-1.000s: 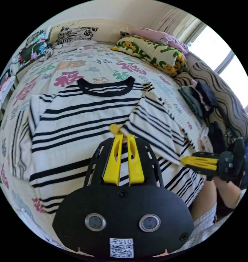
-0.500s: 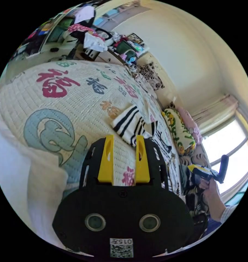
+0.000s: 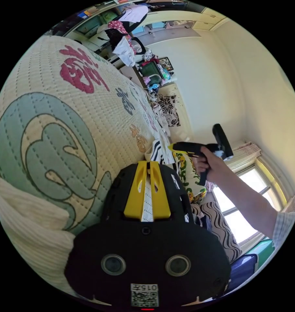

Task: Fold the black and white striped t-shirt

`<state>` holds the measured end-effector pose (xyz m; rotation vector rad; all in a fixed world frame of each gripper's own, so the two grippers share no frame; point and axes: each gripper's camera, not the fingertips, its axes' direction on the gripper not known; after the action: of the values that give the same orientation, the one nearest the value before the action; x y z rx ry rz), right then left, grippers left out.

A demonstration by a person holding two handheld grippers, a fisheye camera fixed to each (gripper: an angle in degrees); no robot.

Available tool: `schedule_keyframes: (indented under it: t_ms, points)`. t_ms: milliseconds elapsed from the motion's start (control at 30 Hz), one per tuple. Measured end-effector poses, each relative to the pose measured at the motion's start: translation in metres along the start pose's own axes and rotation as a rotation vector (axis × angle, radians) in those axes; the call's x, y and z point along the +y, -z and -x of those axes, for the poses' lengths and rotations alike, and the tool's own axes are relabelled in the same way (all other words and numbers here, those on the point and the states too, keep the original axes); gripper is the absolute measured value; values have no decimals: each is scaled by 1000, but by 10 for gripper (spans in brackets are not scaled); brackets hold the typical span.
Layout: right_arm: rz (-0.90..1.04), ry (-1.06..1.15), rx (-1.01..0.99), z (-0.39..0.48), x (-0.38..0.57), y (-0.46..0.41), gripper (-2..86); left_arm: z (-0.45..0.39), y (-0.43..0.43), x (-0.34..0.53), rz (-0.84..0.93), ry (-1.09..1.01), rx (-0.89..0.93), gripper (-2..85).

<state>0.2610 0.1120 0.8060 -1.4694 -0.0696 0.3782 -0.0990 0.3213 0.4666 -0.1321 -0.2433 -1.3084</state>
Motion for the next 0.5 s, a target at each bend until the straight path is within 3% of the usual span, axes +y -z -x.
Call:
schedule_keyframes:
  t_ms: [133, 233, 500]
  points:
    - [108, -110, -138, -3, -47, -10, 77, 12, 1, 6, -3, -6, 7, -5]
    - [165, -139, -125, -3, -63, -15, 87, 20, 2, 10, -4, -8, 12, -5]
    - [124, -111, -80, -15, -64, 4, -1, 30, 3, 16, -4, -4, 15, -5]
